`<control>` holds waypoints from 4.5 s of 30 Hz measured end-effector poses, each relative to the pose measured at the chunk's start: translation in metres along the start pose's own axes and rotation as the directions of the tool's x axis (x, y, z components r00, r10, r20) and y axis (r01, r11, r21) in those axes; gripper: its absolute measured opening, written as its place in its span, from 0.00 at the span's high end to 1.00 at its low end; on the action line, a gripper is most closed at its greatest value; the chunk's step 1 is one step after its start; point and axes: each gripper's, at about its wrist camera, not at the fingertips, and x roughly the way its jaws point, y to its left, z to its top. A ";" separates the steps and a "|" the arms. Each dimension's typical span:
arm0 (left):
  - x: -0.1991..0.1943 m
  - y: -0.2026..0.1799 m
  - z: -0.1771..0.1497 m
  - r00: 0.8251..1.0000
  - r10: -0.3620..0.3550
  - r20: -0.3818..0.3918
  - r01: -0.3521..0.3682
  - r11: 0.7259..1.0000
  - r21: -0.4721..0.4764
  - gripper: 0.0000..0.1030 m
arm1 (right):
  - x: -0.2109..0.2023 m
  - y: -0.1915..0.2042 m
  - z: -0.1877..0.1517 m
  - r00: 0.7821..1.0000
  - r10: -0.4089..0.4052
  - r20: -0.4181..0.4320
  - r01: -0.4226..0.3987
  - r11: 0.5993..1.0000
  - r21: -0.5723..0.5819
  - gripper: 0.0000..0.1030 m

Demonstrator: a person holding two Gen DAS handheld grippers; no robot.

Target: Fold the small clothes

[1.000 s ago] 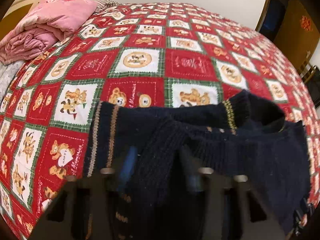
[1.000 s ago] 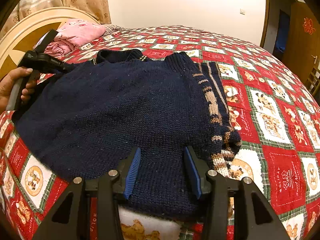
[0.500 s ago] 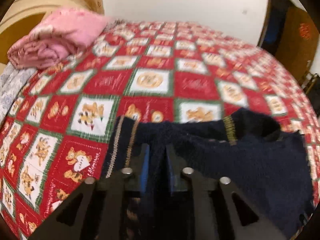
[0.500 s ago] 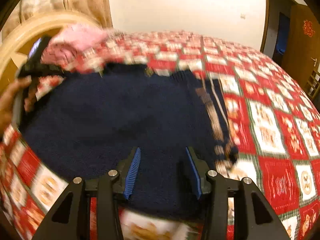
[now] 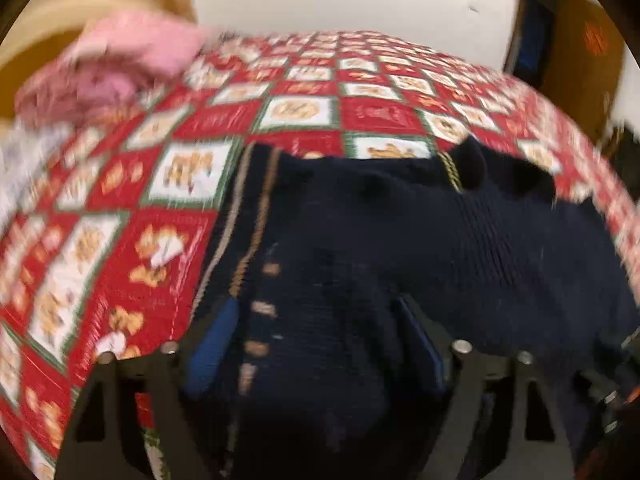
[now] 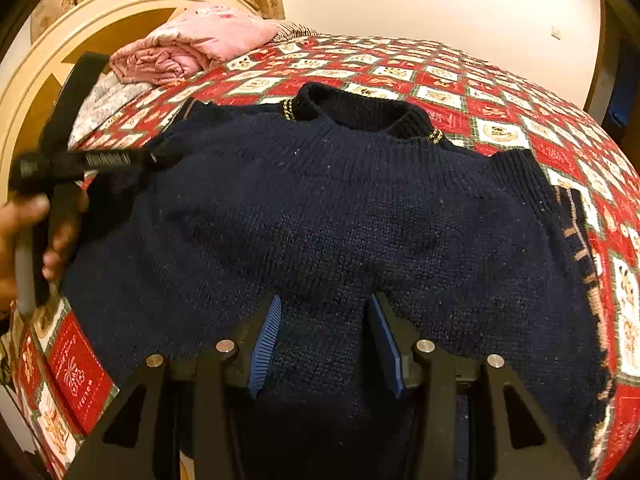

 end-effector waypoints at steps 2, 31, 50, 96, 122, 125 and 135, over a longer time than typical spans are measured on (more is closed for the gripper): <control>-0.008 0.014 0.002 0.997 -0.082 0.002 0.082 0.994 -0.066 0.19 | -0.009 0.001 0.000 1.000 -0.027 -0.003 0.027 1.000 0.006 0.54; -0.071 0.096 -0.066 0.996 0.044 0.073 -0.040 0.998 -0.055 0.13 | -0.026 0.210 -0.015 0.997 0.049 0.056 -0.026 0.935 -0.354 0.45; -0.054 0.153 -0.065 0.999 0.042 0.033 -0.037 0.989 -0.145 0.13 | -0.002 0.286 -0.024 0.959 -0.177 0.223 0.267 0.831 -0.487 0.45; 0.041 0.063 0.063 0.896 -0.404 -0.183 0.404 0.914 -0.041 0.81 | 0.027 0.283 -0.020 0.955 -0.179 0.237 0.273 0.844 -0.462 0.86; -0.025 0.004 0.082 0.909 -0.415 -0.037 0.410 0.907 -0.095 0.85 | -0.076 0.172 -0.016 0.921 -0.131 0.366 0.214 0.956 -0.198 0.90; -0.038 -0.011 0.085 0.899 -0.438 -0.003 0.437 0.896 -0.084 0.86 | -0.085 0.156 -0.017 0.915 -0.138 0.378 0.214 0.962 -0.168 0.91; -0.057 -0.079 0.097 0.879 -0.477 0.019 0.477 0.879 -0.013 0.86 | -0.120 0.101 -0.027 0.894 -0.180 0.409 0.221 0.974 -0.054 0.91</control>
